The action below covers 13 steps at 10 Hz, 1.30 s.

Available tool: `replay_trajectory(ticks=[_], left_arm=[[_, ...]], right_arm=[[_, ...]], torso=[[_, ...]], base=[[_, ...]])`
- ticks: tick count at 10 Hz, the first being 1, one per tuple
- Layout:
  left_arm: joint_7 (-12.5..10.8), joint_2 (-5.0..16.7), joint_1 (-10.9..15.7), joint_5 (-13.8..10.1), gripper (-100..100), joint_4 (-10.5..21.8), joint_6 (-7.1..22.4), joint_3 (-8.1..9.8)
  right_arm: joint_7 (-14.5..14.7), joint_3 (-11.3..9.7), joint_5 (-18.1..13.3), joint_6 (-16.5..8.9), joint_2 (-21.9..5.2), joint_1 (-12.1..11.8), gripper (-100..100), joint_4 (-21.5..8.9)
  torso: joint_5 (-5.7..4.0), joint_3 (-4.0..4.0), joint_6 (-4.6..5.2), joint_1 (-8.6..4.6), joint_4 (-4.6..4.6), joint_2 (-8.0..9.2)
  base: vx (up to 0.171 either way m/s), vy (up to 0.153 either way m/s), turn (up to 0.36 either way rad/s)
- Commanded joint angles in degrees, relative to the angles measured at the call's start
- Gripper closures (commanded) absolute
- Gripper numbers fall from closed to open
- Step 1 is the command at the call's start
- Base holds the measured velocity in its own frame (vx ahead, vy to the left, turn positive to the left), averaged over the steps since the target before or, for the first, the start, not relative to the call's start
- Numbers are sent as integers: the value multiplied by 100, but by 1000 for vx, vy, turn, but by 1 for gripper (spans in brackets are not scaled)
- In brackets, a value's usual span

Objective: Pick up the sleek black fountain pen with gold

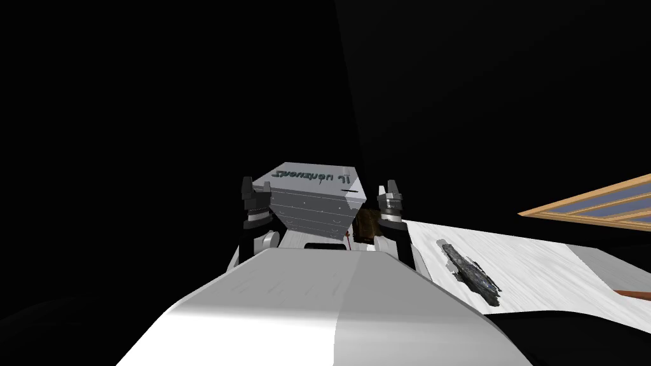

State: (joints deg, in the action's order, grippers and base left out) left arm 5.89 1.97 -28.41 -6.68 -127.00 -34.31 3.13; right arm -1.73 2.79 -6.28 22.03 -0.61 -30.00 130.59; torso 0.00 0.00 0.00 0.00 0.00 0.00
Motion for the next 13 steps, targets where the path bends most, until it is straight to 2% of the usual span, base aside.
replay_trajectory(ticks=[1,3,4,5,13], left_arm=[[0,0,0,0,0,0,0,0],[0,0,1,0,0,0,0,0],[0,0,1,0,0,0,0,0],[0,0,0,0,0,0,0,0],[0,0,1,0,0,0,0,0]], right_arm=[[15,16,-21,22,-213,5,-100,-51],[51,53,-71,70,-572,14,-100,-166],[51,53,-71,70,-619,14,-100,-166],[75,77,-106,103,-852,18,-100,-243],[203,202,-304,289,-2197,23,-100,-656]], torso=[[0,0,0,0,0,0],[0,8,0,1,3,14],[0,10,0,-2,4,17],[0,9,0,-1,4,15],[0,11,-1,1,4,19]], base=[[-15,6,26],[-47,5,40],[-36,3,18],[-42,18,42],[-47,12,42]])
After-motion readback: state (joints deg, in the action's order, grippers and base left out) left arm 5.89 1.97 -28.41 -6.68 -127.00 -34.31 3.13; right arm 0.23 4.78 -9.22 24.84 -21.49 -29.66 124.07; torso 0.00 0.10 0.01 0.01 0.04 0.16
